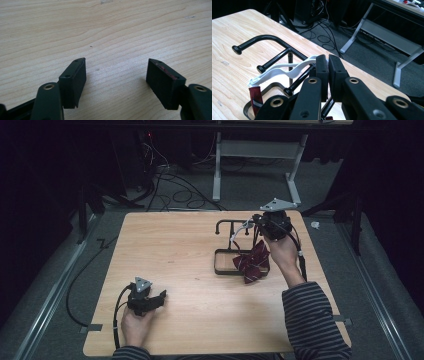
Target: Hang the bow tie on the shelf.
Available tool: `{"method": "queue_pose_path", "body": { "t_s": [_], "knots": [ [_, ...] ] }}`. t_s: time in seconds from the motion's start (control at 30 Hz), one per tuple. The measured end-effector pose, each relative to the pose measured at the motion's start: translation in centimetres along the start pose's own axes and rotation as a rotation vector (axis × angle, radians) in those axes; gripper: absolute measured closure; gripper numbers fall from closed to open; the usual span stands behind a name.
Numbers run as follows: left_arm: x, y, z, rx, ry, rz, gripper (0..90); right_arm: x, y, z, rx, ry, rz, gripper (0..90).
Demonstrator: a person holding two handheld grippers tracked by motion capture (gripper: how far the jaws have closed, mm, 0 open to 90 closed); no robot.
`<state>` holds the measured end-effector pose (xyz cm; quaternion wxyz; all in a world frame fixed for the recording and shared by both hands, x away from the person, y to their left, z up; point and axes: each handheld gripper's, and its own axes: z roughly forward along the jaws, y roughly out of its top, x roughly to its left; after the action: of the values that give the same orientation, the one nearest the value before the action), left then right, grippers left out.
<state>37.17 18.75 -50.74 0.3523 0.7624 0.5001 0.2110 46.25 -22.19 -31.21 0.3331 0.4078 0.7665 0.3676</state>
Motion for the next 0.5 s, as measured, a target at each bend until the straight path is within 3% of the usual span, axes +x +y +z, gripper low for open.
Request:
{"method": "queue_pose_path", "body": {
  "t_s": [0.5],
  "knots": [
    [-0.01, 0.0, 0.0, 0.0, 0.0, 0.0, 33.0, -0.14, 1.12, 0.16, -0.022, -0.012, -0.003, 89.1]
  ]
}}
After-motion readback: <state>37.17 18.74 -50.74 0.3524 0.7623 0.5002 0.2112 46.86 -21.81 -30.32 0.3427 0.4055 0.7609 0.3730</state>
